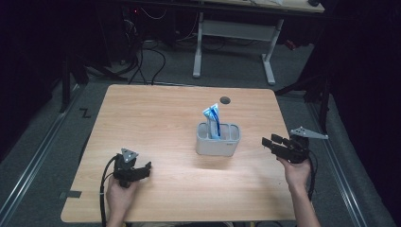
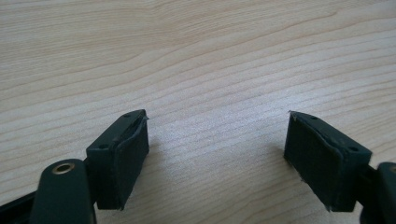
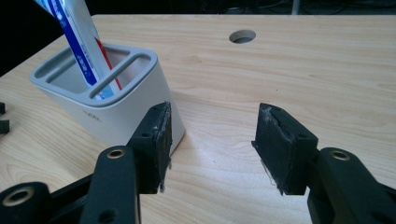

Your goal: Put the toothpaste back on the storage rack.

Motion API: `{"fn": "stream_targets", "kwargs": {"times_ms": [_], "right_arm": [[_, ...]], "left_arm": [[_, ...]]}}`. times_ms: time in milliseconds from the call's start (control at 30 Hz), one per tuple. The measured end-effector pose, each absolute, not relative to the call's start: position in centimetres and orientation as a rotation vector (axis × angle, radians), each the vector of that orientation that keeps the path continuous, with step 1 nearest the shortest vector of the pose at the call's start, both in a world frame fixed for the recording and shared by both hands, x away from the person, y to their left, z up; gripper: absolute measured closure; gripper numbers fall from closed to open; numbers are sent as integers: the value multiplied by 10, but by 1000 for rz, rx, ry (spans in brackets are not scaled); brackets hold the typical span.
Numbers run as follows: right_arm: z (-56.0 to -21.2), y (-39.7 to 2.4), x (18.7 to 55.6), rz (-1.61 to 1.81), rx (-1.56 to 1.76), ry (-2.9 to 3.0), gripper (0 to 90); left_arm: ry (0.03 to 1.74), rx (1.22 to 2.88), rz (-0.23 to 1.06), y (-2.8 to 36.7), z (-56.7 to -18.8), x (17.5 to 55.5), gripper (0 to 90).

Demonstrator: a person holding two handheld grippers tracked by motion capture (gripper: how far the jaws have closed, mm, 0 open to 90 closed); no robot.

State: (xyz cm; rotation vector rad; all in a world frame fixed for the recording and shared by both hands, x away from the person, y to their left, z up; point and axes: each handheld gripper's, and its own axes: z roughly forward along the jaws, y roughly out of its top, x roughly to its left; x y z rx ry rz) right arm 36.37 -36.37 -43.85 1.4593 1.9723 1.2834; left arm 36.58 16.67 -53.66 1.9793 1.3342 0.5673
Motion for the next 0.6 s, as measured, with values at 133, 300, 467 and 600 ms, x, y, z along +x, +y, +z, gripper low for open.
{"fn": "stream_targets", "kwargs": {"times_ms": [133,300,467,600], "right_arm": [[-445,-363,363,1271,1466,1988,477],[-453,-360,363,1241,1454,2034,509],[-464,-358,363,1233,1473,2053,506],[-470,-357,362,1232,1490,2054,497]], "left_arm": [[1334,1979,567,167,-537,366,222],[1334,1979,567,167,-537,366,223],[1334,1978,569,167,-537,366,223],[1334,1979,567,167,-537,366,223]]}}
